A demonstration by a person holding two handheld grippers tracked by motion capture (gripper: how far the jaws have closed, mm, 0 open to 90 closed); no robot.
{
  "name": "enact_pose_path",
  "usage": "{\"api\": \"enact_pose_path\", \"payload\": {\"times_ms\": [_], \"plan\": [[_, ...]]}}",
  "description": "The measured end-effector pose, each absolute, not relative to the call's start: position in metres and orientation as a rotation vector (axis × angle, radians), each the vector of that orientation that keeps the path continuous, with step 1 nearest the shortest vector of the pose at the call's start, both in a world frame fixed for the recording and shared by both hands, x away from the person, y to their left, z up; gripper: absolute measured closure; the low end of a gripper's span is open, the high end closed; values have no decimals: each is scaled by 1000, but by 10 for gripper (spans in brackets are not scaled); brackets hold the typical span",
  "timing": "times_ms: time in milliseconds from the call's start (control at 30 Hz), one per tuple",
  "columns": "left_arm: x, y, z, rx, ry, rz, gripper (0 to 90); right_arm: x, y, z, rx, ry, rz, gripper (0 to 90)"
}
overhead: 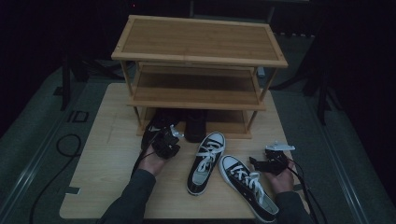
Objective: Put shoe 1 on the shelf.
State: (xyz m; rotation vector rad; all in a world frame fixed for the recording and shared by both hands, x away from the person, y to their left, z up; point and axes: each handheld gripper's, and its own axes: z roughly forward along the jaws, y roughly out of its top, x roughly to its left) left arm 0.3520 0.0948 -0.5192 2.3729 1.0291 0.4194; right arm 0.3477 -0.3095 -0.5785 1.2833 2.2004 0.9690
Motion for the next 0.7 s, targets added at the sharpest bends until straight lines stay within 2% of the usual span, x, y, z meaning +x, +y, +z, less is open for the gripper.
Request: {"api": "enact_pose_path", "payload": {"times_ms": [700], "plan": [[320, 146, -527, 2374, 1083, 435, 900, 348, -309, -579, 1283, 2200, 969, 157]]}}
